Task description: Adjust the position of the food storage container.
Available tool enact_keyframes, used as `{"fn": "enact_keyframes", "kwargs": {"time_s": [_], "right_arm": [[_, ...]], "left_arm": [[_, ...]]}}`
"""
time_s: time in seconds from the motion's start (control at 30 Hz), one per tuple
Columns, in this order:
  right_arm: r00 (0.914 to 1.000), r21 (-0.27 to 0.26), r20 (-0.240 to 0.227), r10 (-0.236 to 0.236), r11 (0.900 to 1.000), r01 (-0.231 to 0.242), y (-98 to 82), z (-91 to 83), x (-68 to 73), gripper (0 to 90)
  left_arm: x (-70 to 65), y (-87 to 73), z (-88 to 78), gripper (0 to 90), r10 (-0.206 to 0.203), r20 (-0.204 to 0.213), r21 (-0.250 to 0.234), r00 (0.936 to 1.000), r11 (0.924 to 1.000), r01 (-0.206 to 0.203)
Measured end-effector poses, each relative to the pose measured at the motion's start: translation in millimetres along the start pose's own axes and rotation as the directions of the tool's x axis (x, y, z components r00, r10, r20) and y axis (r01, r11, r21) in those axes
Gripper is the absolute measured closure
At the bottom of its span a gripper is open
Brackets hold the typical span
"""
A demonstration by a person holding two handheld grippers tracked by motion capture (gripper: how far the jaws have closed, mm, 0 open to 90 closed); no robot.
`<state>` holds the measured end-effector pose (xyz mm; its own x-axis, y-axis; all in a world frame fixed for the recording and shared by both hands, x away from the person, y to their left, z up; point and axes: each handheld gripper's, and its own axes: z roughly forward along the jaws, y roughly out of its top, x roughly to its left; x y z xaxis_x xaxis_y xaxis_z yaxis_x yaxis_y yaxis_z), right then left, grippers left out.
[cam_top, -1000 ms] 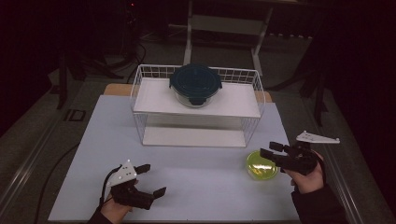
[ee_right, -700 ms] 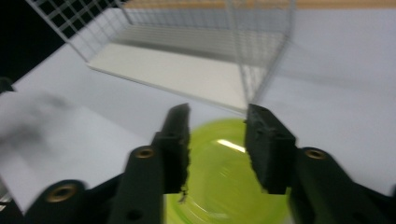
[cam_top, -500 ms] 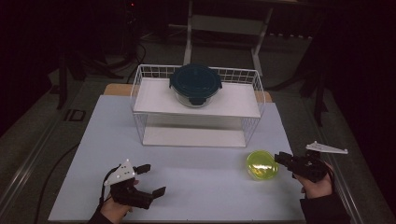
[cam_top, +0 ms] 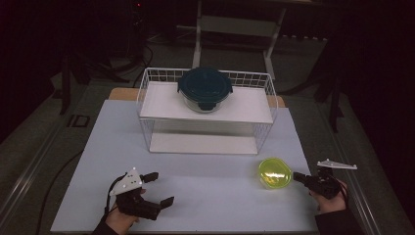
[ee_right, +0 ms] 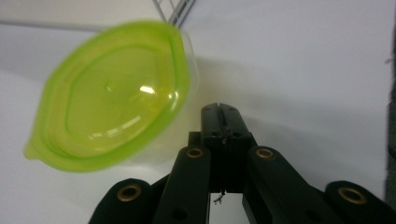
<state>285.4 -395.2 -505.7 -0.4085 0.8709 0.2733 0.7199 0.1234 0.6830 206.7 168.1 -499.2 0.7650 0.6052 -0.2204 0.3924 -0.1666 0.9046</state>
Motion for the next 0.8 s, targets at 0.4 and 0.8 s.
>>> {"fn": "enact_keyframes", "kwargs": {"time_s": [0.4, 0.8], "right_arm": [[0.9989, 0.07, -0.043, -0.017, 0.997, 0.02, -5.6, 21.7, 7.9, 90.0], [0.9958, 0.096, -0.086, -0.032, 0.995, 0.04, -5.7, 34.3, 20.2, 90.0]], "left_arm": [[0.6, 0.0, -0.9, 0.4, 0.005, -0.002, 0.0, 1.0, 1.0, -0.005], [0.3, -0.3, -0.5, 0.4, 0.005, 0.0, 0.006, 1.0, 1.0, -0.005]]}}
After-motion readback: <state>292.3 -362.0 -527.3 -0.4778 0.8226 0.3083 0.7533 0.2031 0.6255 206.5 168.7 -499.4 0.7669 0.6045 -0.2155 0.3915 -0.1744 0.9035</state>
